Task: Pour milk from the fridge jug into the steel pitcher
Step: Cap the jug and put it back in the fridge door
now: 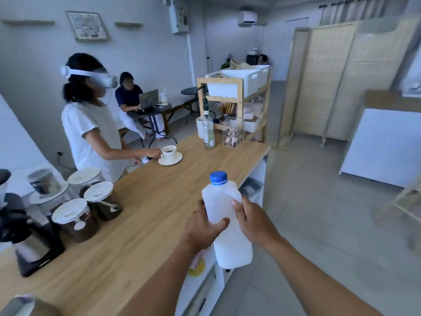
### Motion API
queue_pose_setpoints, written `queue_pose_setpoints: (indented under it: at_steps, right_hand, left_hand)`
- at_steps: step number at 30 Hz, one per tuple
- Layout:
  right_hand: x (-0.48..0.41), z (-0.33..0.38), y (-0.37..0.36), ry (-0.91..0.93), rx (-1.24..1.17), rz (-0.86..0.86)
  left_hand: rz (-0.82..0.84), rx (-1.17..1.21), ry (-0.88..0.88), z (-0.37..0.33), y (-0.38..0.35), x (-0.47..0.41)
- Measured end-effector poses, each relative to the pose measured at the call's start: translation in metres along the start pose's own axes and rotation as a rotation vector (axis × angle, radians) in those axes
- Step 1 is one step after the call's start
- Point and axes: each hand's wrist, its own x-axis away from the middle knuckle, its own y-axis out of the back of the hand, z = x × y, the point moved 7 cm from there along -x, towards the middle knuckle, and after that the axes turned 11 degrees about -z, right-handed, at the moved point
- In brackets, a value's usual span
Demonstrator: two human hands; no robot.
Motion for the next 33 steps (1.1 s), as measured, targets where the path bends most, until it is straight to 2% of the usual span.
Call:
queue_pose_setpoints:
  at_steps: [3,9,17,27,33]
  right_hand:
    - [0.005,-0.051,0.076,-0.065,0.086,-0.130]
    - [0.040,-0.143,0.217,-0.222,0.203,-0.257]
    - [0.127,-0.255,0.394,-0.446,0.328,-0.523]
    - [0.254,-0.332,0.577,-0.680,0.530,-0.695]
    - [0.326,-0.339,0.648,-0.807,0.581,-0.795]
  left_hand:
    - [0.128,-0.009,-0.094,-0.049,-0.076,-0.003]
    - [0.406,0.073,-0.257,-0.144,-0.227,0.021]
    - [0.697,0.072,-0.424,-0.266,-0.422,0.095]
    - [1.053,0.143,-0.652,-0.402,-0.601,0.242]
    - [1.182,0.150,-0.755,-0.453,-0.662,0.327]
